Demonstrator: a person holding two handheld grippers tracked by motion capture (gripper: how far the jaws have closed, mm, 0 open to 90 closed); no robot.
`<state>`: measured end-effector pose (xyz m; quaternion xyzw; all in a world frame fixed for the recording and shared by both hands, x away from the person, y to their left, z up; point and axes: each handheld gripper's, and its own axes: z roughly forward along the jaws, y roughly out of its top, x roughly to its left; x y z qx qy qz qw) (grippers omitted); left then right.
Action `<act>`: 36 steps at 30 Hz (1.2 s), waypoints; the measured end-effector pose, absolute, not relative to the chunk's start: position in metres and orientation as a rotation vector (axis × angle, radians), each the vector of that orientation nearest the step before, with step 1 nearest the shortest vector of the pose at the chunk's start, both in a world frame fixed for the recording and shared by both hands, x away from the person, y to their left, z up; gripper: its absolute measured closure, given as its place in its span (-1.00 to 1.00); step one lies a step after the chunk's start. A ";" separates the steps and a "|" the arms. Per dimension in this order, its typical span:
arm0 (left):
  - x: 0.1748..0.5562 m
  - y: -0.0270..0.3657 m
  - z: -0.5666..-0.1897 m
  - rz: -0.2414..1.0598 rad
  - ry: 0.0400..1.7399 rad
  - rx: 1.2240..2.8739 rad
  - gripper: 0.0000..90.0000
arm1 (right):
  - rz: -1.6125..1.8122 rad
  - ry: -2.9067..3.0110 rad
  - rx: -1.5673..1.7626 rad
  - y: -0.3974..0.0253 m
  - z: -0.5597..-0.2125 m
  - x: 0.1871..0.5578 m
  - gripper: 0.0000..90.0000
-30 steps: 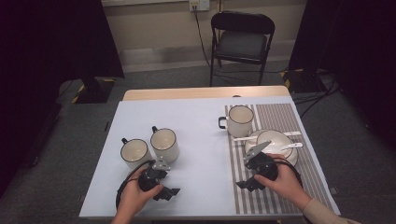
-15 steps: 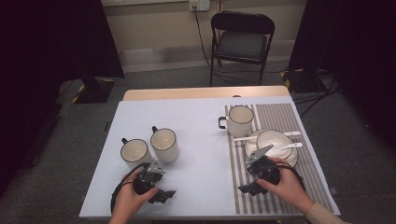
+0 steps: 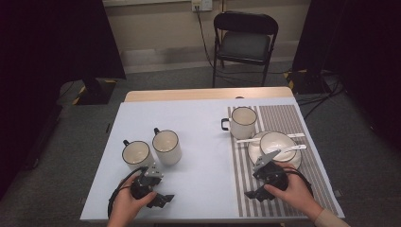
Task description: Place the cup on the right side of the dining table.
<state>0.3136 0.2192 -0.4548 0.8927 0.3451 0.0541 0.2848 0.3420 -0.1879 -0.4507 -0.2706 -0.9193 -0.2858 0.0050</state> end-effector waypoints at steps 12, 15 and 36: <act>0.309 0.227 -0.457 0.149 0.938 2.385 -0.59 | -0.884 -2.884 -0.842 -0.194 -0.453 0.338 -0.61; 0.309 0.229 -0.456 0.159 0.943 2.390 -0.58 | -0.886 -2.882 -0.843 -0.196 -0.452 0.337 -0.61; 0.300 0.249 -0.458 0.173 0.956 2.368 -0.59 | -0.951 -2.919 -0.754 -0.207 -0.458 0.330 -0.62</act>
